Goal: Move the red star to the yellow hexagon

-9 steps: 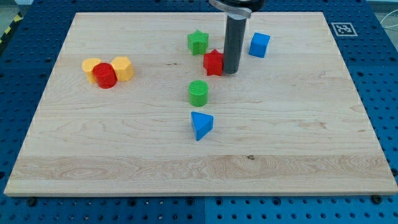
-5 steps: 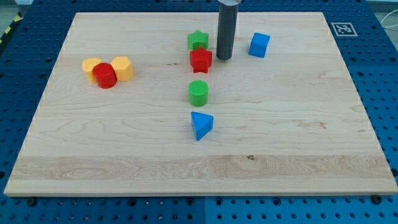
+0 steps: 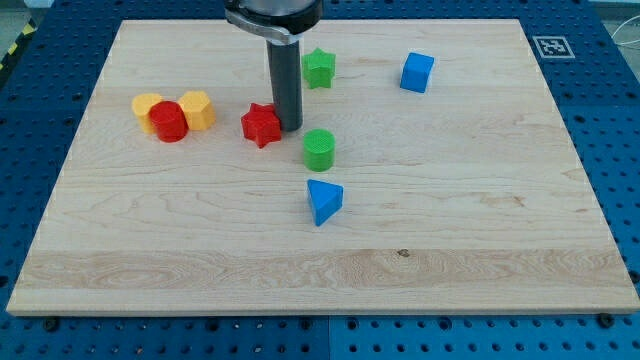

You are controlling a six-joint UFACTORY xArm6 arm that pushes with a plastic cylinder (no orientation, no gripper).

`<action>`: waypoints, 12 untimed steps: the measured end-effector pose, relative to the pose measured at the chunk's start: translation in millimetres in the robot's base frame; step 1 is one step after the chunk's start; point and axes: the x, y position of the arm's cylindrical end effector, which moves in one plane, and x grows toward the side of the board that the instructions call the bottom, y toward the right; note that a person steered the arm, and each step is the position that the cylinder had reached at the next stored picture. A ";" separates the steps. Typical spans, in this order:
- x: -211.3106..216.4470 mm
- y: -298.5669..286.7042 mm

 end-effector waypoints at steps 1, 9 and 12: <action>3.4 -5.1; 11.4 -9.4; 17.0 -56.7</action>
